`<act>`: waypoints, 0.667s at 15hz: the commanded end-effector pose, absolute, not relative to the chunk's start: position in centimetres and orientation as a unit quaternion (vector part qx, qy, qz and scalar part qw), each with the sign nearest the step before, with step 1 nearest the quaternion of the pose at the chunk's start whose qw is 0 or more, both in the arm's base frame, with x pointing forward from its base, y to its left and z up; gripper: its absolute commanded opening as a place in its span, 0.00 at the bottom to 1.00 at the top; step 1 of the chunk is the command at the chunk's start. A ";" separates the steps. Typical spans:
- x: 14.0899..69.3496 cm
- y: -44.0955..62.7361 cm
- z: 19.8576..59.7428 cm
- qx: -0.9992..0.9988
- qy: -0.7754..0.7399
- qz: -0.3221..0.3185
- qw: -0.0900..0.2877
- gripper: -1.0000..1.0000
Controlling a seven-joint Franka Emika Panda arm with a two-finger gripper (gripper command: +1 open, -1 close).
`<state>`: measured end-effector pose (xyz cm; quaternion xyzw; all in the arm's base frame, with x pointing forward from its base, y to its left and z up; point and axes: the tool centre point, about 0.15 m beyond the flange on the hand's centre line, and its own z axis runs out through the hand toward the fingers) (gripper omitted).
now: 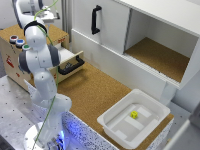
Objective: Put the purple object on top of the drawer
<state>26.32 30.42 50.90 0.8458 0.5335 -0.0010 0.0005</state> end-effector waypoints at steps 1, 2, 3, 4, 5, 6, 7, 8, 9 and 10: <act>23.6 26.4 45.7 0.799 0.582 0.141 -0.054 1.00; 23.7 27.3 45.0 0.797 0.585 0.141 -0.052 1.00; 24.4 28.4 44.3 0.803 0.577 0.143 -0.049 1.00; 25.2 29.5 43.7 0.808 0.571 0.140 -0.041 1.00; 25.9 30.4 43.3 0.812 0.566 0.141 -0.036 1.00; 26.6 31.3 42.6 0.811 0.567 0.141 -0.022 1.00; 27.4 32.3 41.7 0.809 0.573 0.134 -0.014 1.00; 28.1 33.0 40.9 0.808 0.578 0.117 -0.015 1.00; 28.9 33.6 40.0 0.808 0.581 0.097 -0.015 1.00; 29.4 34.0 39.1 0.808 0.584 0.079 -0.007 1.00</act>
